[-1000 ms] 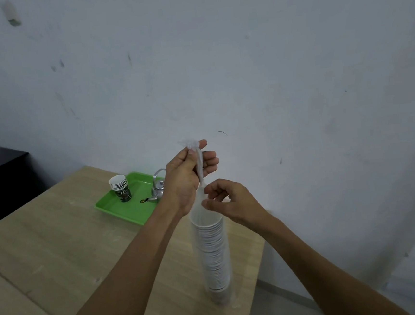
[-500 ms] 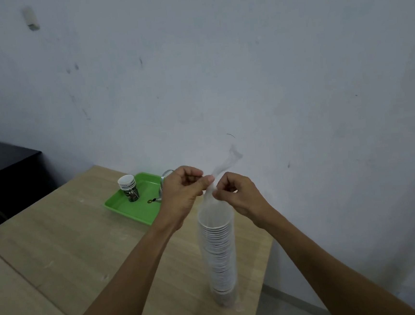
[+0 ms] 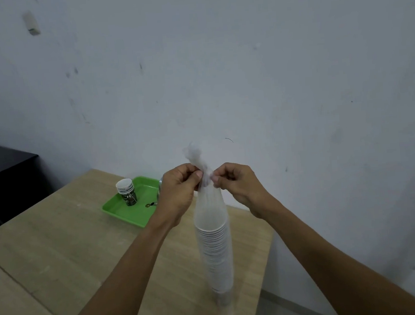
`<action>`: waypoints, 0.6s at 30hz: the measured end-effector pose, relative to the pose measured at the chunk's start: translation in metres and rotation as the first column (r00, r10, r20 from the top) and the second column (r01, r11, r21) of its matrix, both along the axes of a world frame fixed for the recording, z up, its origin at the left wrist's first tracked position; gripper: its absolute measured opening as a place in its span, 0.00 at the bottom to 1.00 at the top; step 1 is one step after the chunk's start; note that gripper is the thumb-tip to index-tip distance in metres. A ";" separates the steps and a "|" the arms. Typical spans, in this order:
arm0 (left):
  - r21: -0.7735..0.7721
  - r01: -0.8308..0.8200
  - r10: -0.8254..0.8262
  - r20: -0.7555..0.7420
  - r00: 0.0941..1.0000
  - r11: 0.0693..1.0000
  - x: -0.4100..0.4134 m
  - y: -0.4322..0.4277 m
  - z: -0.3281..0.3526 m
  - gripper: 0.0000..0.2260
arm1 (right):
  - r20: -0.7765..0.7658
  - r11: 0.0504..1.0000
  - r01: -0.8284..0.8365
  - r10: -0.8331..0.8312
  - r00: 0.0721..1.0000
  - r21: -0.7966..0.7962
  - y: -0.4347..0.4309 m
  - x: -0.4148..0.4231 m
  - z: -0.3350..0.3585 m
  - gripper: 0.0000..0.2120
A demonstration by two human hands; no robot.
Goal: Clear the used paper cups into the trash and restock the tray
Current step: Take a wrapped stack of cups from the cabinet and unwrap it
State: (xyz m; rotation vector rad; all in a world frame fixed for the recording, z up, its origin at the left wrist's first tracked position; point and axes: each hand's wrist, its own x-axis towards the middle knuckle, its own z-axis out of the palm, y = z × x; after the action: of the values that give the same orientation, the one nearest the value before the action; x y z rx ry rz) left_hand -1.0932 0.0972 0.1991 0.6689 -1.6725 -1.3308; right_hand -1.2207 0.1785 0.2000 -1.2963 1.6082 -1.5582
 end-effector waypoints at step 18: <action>-0.145 -0.112 0.118 0.035 0.992 0.983 -0.005 -0.008 0.001 0.06 | 0.072 0.985 0.173 -0.172 0.982 -0.003 -0.005 -0.007 -0.006 0.07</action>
State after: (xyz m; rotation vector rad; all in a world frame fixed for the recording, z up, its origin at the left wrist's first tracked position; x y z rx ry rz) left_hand -1.0985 0.0895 0.1996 0.7030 -1.7188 -1.1117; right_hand -1.2278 0.1739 0.1935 -1.1174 1.7072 -1.6972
